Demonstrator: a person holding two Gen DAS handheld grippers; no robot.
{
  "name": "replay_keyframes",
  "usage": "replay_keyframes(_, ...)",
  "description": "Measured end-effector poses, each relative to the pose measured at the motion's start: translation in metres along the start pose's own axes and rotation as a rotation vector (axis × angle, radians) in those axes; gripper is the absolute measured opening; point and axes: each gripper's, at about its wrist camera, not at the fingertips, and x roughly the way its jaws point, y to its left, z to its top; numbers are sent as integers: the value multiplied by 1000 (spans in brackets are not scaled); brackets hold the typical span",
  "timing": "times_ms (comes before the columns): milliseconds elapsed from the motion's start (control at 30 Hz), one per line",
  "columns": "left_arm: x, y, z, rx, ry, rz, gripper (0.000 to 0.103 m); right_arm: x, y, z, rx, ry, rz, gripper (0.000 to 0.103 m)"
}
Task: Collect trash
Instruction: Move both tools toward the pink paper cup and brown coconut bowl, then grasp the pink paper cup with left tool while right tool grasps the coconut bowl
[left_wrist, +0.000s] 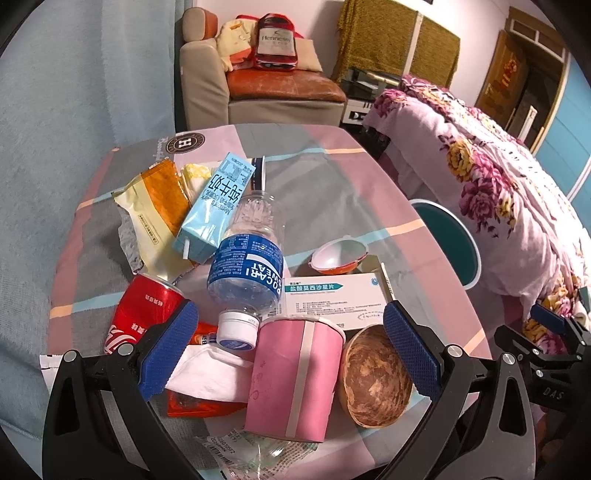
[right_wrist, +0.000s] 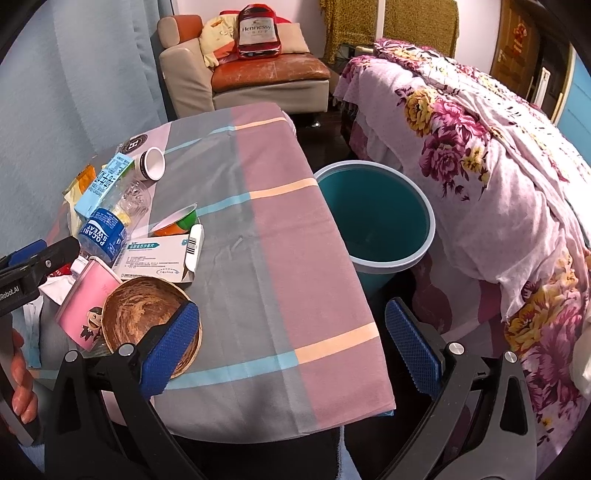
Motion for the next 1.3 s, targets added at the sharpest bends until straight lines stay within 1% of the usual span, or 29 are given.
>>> replay_keyframes(600,2,6,-4,2,15,-16,100,-1,7,-1,-16,-1,-2,97)
replay_keyframes(967,-5,10,-8,16,29,-35,100,-7,12,1,-34,0,8,97)
replay_keyframes(1100,-5,10,-9,27,45,-41,100,-7,14,2,-42,2,33,97)
replay_keyframes(1200,-5,12,-10,46,64,-61,100,-2,19,1,-53,22,96,97)
replay_keyframes(1267,-5,14,-12,61,76,-73,100,5,24,-2,-70,42,123,97)
replay_keyframes(1300,-4,15,-13,69,82,-79,100,12,28,-4,-83,60,150,97)
